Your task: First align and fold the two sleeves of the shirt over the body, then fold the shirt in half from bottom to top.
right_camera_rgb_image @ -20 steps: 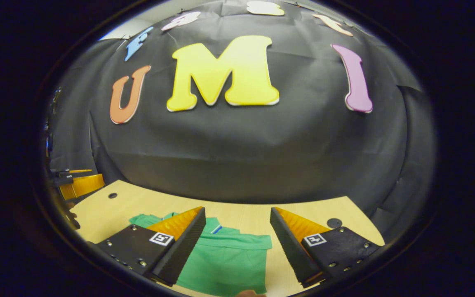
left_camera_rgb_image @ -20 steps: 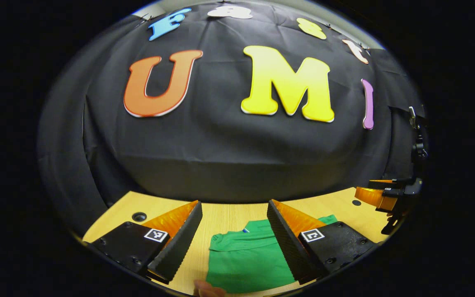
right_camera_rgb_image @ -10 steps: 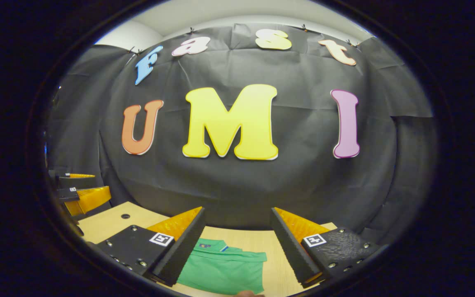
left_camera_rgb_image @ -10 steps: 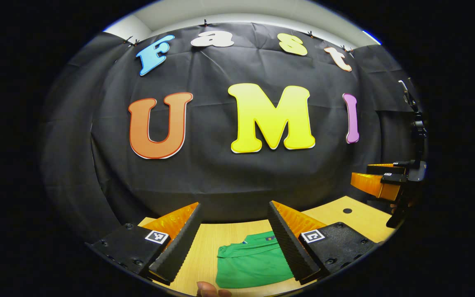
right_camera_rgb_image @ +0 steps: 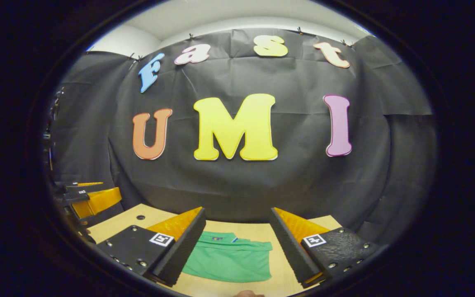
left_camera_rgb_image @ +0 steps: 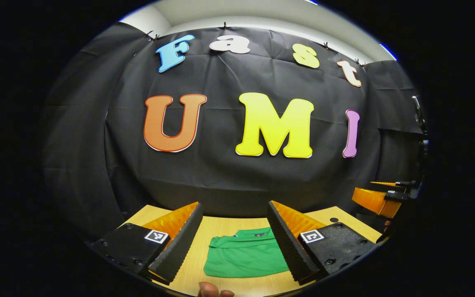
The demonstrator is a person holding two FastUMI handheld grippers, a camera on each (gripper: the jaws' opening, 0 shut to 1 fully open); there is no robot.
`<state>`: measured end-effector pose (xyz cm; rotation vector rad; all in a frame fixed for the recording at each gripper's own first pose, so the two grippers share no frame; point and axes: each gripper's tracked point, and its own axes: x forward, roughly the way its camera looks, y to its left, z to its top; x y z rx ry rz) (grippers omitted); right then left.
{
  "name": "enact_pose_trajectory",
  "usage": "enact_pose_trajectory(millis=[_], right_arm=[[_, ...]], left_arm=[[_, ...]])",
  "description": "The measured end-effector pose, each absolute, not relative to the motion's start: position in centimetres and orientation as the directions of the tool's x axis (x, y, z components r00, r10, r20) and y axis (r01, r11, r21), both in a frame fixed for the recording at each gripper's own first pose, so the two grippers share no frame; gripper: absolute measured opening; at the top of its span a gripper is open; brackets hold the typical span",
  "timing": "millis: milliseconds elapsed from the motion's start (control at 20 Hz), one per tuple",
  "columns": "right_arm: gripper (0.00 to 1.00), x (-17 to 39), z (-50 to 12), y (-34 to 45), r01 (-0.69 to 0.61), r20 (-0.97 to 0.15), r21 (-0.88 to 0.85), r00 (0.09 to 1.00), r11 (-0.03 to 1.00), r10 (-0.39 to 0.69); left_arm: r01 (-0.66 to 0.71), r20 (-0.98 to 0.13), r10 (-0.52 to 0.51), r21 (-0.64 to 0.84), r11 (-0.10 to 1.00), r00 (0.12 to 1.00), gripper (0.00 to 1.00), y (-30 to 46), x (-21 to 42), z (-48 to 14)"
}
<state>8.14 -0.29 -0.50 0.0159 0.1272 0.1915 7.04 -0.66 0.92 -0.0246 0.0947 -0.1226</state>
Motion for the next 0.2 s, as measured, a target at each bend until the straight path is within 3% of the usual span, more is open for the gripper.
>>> enact_pose_trajectory(millis=[200], right_arm=[[0.98, 8.4, -0.64, -0.03, -0.192, -0.133, 0.029, 0.972, 0.981, 0.195]], left_arm=[[0.119, -0.094, -0.12, -0.009, 0.993, 0.988, 1.0, -1.13, 7.13, 1.35]])
